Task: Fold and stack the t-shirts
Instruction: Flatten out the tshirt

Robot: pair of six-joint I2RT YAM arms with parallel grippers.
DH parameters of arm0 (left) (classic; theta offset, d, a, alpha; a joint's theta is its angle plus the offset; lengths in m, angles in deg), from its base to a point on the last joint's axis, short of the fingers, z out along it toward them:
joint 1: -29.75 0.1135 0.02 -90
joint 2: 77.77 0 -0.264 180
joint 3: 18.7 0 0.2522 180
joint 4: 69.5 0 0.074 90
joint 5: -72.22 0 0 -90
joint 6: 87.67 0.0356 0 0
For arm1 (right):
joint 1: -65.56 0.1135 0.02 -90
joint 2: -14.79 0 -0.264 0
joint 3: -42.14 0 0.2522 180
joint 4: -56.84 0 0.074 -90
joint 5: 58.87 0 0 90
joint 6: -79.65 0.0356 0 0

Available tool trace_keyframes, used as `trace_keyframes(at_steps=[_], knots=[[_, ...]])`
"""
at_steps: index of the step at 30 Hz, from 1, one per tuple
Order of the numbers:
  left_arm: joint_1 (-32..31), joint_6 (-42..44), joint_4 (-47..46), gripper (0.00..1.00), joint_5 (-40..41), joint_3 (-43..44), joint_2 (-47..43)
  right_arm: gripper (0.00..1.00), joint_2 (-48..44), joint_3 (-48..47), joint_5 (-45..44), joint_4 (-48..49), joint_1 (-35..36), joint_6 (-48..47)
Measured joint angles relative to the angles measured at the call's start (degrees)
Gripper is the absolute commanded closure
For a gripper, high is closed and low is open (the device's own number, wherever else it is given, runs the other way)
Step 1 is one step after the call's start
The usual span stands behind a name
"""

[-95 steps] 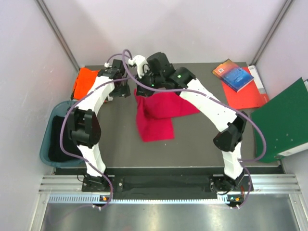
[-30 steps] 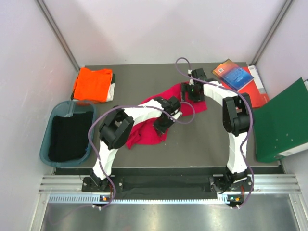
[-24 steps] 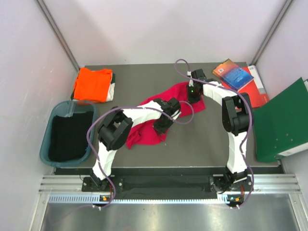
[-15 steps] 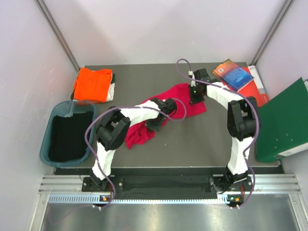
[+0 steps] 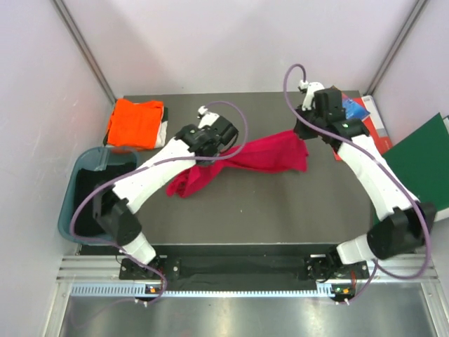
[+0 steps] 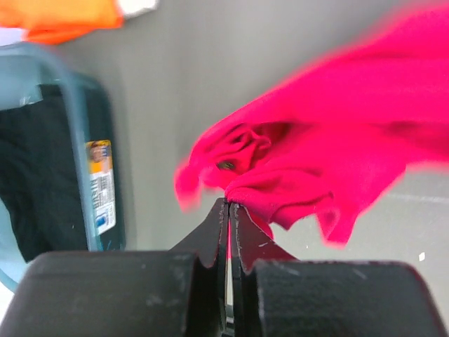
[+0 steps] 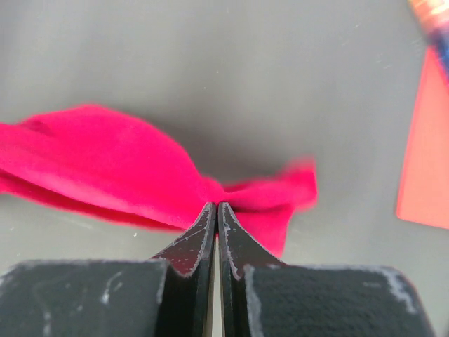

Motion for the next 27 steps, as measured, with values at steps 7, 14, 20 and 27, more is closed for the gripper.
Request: trace_keyframes(at_steps=[7, 14, 20, 27], knots=[[-0.02, -6.73, 2.08, 1.0, 5.4, 0.74, -16.96, 1.0, -17.94, 1.97, -0.31, -3.26, 0.17, 0.33], [0.0, -4.87, 1.01, 1.0, 3.82, 1.53, -32.81, 1.0, -33.7, 1.64, 2.4, -7.82, 0.17, 1.38], [0.0, 1.49, -2.38, 1.0, 4.0, 1.53, -33.75, 1.0, -34.56, 6.56, 3.58, -5.66, 0.26, 1.25], [-0.02, 6.8, -5.99, 1.0, 8.87, 5.95, -16.81, 1.0, -14.43, 10.69, 5.62, -0.28, 0.13, 1.16]])
